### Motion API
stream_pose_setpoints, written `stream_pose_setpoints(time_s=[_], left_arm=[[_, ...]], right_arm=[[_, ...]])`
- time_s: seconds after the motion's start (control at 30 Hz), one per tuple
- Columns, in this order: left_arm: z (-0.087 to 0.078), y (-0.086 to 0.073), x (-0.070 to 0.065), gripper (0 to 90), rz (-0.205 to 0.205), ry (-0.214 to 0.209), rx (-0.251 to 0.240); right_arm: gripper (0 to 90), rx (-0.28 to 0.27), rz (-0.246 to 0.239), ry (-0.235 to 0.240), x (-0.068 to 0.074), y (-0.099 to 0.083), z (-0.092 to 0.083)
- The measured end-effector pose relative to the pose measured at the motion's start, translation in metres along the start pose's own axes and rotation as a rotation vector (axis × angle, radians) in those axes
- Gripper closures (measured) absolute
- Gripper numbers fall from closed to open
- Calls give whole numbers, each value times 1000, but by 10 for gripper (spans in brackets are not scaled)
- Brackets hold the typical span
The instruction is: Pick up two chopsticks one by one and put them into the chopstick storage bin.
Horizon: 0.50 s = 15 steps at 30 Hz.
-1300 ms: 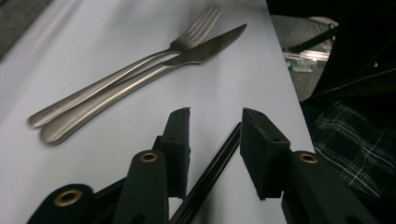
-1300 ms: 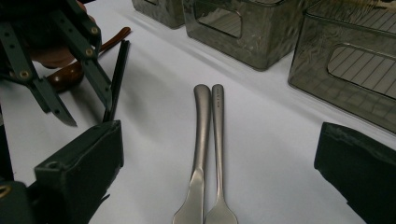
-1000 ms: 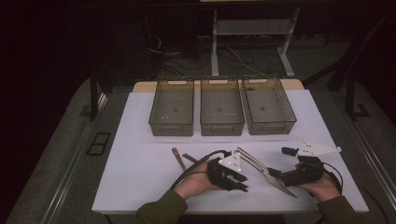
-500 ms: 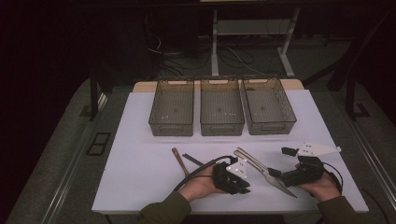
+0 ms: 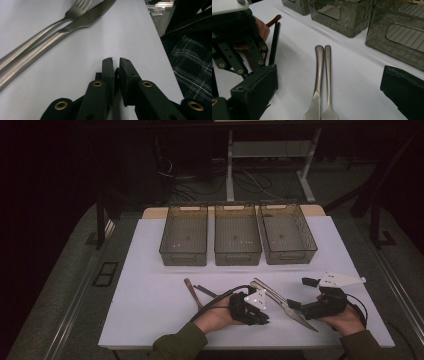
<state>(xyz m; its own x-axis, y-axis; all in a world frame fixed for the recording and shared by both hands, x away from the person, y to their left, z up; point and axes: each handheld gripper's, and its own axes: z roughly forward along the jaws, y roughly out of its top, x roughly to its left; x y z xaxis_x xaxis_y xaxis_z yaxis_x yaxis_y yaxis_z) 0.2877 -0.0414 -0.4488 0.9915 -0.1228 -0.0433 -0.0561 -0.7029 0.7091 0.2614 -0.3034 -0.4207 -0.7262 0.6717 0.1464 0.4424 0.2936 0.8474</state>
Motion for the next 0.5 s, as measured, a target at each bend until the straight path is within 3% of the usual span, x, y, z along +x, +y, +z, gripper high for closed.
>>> stream_pose_setpoints(time_s=[0.5], left_arm=[[8, 8, 20, 826, -19, 17, -2]], right_arm=[[9, -4, 10, -4, -1, 0, -2]])
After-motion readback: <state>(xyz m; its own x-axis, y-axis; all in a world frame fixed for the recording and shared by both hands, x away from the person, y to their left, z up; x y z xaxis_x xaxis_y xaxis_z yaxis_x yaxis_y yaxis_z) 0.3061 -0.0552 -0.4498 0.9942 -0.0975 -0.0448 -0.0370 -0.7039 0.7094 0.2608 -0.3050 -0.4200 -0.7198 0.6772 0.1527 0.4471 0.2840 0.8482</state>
